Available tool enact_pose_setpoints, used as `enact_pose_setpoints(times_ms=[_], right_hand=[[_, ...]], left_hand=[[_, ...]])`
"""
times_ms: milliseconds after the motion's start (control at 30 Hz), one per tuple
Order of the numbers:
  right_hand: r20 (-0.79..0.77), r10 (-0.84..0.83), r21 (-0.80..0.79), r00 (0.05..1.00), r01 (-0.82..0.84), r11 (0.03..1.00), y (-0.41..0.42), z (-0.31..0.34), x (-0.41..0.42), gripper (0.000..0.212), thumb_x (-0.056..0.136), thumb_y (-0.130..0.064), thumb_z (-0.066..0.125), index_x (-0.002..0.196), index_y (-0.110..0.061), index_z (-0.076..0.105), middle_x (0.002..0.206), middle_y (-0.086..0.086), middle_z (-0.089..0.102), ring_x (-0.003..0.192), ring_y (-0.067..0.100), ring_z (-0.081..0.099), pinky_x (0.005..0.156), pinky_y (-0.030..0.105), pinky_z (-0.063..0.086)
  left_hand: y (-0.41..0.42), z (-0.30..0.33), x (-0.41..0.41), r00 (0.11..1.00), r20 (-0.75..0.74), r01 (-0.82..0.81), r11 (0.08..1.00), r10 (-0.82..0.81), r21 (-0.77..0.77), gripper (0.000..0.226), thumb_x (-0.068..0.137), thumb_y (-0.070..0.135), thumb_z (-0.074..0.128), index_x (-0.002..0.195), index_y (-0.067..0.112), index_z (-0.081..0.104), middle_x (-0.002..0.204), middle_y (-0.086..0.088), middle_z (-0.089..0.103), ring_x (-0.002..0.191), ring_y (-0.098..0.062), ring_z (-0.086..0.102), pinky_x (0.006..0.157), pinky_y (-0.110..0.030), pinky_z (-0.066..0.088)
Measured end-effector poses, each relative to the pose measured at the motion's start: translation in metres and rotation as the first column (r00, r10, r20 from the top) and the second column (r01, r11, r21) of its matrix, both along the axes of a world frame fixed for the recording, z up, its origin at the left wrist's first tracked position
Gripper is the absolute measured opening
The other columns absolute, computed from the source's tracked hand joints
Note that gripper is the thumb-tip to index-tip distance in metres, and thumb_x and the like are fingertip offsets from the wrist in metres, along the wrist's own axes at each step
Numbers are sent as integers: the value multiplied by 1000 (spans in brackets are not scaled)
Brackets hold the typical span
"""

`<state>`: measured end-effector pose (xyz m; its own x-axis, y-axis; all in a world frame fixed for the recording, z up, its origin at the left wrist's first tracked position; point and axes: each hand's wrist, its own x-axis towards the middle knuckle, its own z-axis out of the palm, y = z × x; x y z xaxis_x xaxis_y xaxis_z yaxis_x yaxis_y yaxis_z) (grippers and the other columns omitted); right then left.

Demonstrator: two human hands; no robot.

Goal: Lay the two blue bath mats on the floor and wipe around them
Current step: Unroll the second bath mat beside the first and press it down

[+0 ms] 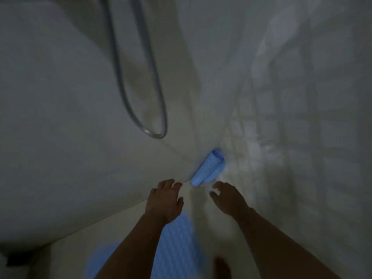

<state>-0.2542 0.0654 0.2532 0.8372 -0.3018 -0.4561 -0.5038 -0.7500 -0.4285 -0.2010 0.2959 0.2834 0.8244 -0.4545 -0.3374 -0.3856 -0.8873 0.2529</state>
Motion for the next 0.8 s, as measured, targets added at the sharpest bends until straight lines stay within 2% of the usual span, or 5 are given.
enact_pose_setpoints(times_ms=[333,533,633,700,800], right_hand=[[-74,-2,84,997,8,996,-172,-175,167,49,102,-33,58,148,-23,44,138,9,60,125,25,59,101,33,47],[-72,57,125,996,-47,991,-189,-272,232,75,100,-18,54,162,-27,13,135,23,60,114,40,63,98,48,53],[-68,11,162,998,0,987,-191,-306,260,85,100,-25,61,164,-24,4,147,22,50,124,40,58,101,48,51],[-54,-57,187,997,67,980,-190,-330,265,85,96,-33,69,161,-21,16,148,21,50,127,39,56,100,45,52],[23,-138,125,990,134,983,-184,-354,243,51,93,-32,73,133,-9,50,131,20,61,119,36,62,89,36,51]], left_hand=[[-230,-191,185,997,-79,-13,999,9,-44,56,100,35,53,153,23,38,153,-5,44,136,-29,45,104,-44,44],[-287,-279,226,975,-214,-71,996,58,-55,78,96,29,63,162,23,23,166,-4,29,138,-34,46,110,-50,42],[-287,-306,233,975,-210,-88,995,74,-57,77,99,29,58,164,24,18,170,-4,22,142,-34,43,114,-51,40],[-278,-324,231,975,-202,-108,992,92,-68,74,100,26,57,164,24,18,170,-4,23,144,-34,42,116,-51,38],[-261,-340,220,960,-225,-199,973,168,-119,76,98,18,58,164,23,20,170,-3,25,145,-33,42,116,-51,39]])
